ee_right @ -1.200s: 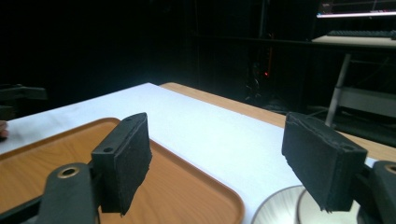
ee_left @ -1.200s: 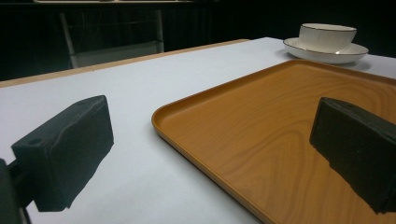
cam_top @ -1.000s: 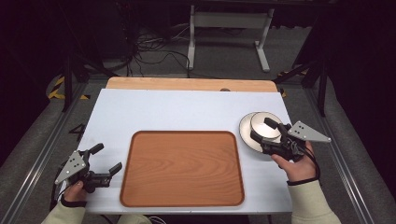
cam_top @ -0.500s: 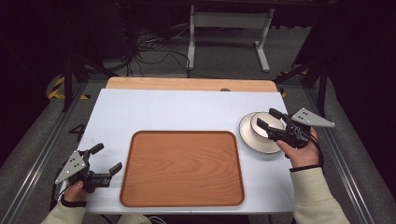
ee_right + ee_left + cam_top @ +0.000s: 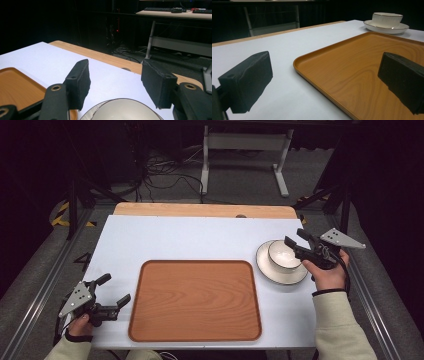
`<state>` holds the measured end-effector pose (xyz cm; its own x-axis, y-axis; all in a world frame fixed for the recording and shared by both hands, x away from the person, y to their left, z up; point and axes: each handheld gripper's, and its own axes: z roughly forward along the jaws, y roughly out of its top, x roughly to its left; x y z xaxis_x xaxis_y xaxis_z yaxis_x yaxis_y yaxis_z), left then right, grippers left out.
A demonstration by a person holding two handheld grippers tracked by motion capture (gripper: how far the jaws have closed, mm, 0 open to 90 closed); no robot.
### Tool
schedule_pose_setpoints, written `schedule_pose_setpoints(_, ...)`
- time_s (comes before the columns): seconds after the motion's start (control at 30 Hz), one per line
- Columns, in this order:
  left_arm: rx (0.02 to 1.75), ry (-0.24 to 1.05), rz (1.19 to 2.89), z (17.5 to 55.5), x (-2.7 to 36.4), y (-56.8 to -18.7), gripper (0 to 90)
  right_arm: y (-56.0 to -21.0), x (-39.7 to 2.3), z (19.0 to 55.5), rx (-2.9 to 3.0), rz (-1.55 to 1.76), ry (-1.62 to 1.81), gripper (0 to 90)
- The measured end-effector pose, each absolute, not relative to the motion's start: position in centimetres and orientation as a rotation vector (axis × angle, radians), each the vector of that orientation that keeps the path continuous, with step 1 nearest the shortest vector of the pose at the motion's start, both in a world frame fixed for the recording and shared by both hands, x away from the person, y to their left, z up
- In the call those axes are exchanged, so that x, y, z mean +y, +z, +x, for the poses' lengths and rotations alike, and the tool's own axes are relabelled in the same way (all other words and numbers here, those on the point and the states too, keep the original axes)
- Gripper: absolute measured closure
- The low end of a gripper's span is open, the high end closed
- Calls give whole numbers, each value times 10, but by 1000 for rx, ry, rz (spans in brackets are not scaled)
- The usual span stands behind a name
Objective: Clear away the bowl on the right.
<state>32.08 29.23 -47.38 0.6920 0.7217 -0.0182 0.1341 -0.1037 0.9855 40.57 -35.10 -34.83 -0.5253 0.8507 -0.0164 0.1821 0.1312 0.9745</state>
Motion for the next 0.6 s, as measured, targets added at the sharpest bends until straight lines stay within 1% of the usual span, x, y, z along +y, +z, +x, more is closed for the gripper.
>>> schedule_pose_setpoints(0.23, 706, 575, 1628, 321, 292, -474, 3, -347, -359, 415, 1805, 1045, 1403, 360)
schedule_pose_setpoints(0.37, 705, 575, 1628, 321, 293, -474, 3, -349, -362, 419, 1815, 1059, 1360, 402)
schedule_pose_setpoints(0.53, 704, 580, 1630, 320, 293, -474, 2, -350, -364, 427, 1866, 1125, 1233, 420)
schedule_pose_setpoints(0.6, 704, 580, 1629, 320, 293, -474, 2, -350, -366, 431, 1898, 1159, 1207, 448)
